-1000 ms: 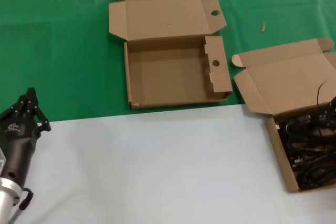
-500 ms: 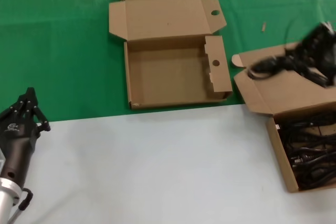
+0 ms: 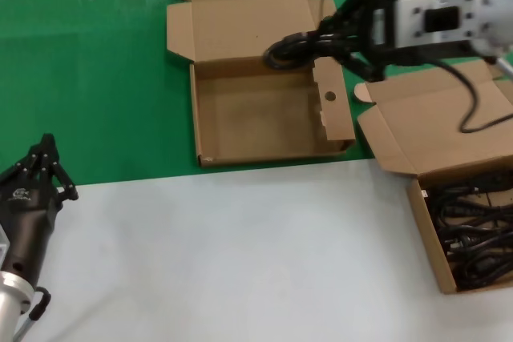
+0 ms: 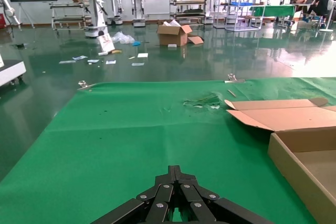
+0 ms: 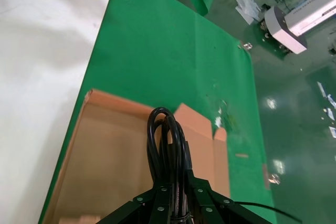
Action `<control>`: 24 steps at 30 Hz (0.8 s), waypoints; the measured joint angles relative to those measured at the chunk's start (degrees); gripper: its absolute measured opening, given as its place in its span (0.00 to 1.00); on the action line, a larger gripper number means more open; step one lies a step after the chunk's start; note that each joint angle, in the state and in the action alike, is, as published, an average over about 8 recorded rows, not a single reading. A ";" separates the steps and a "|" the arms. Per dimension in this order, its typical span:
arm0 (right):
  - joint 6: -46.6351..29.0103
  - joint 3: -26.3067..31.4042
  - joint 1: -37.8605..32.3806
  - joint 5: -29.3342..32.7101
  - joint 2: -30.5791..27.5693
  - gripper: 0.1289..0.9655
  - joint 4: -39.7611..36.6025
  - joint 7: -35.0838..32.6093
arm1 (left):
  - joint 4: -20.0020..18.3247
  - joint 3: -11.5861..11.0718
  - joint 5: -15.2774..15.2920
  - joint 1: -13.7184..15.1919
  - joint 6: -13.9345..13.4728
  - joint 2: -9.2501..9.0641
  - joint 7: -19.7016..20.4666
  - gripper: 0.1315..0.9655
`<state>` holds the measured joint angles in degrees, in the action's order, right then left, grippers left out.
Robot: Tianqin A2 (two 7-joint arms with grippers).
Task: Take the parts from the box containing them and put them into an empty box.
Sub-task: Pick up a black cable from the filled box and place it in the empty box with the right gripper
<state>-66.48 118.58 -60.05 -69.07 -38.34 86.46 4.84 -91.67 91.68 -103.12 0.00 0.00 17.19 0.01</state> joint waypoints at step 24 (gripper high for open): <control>12.87 6.94 2.37 8.25 17.31 0.05 -22.17 -2.36 | 0.00 0.00 0.00 0.00 0.00 0.00 0.00 0.01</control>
<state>-53.61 125.52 -57.68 -60.81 -21.03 64.28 2.48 -91.67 91.68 -103.12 0.00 0.00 17.19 0.01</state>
